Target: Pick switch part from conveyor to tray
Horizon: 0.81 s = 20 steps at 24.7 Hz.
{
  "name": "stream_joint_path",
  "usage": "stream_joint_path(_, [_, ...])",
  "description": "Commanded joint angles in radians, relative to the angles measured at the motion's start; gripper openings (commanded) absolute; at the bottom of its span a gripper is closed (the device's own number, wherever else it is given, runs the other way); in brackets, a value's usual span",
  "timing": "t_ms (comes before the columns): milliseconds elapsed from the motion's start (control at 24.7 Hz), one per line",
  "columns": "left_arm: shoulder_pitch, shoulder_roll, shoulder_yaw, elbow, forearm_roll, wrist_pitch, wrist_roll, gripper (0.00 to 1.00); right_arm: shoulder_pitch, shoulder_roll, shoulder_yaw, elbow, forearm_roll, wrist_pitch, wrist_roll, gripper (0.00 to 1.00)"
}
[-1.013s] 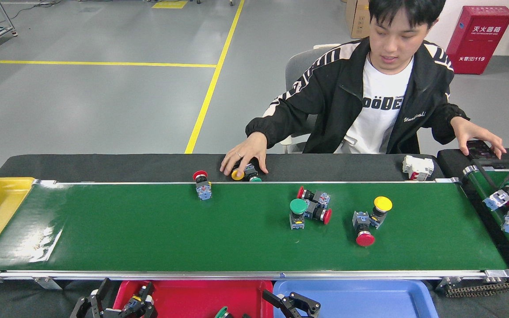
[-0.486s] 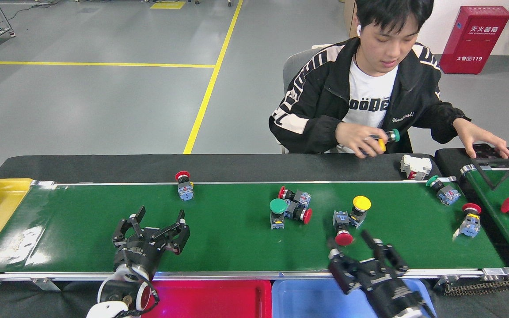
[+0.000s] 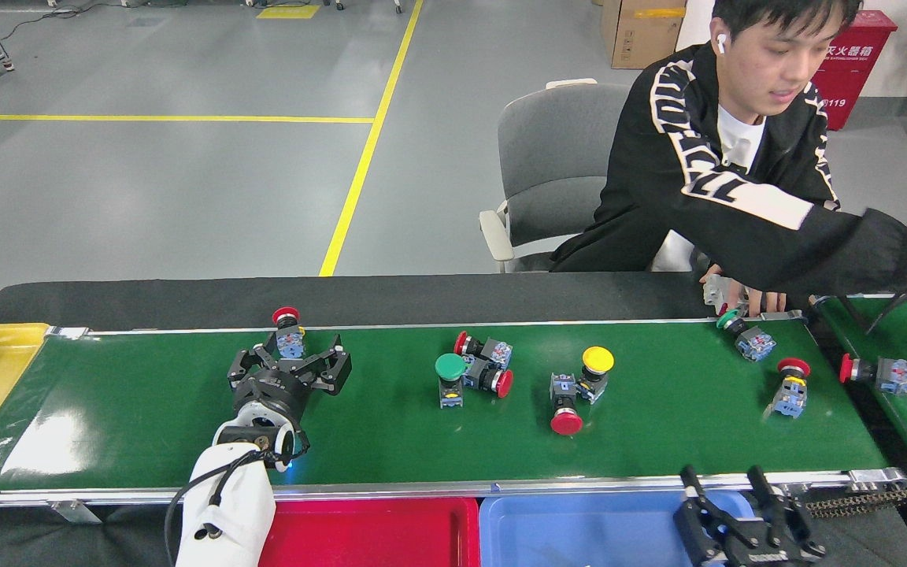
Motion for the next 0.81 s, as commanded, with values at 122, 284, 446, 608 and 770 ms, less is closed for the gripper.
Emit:
stream_joint_path(122, [-0.119,0.061,-0.042,0.215,-0.003,0.066,0.069,0.81,-0.167,0.002,0.286,0.114,0.033,0.314,0.064,0.92])
stream_joint_path(284, [-0.168,0.096,-0.036,0.325,0.008,0.072,0.092,0.73,-0.325,0.012,0.404,0.292,0.029,0.486,0.064,0.94])
stream_joint_path(446, [-0.176,0.110,-0.036,0.339,0.009,0.085,0.098,0.72,-0.379,0.024,0.441,0.385,0.026,0.514,0.061,0.94])
stream_joint_path(608, [-0.176,0.125,-0.034,0.351,0.028,0.081,0.103,0.42,-0.488,0.045,0.449,0.539,0.011,0.517,0.058,0.94])
stream_joint_path(770, [-0.184,0.139,-0.040,0.351,0.057,0.030,0.118,0.11,-0.564,0.047,0.464,0.618,-0.043,0.517,0.056,0.92])
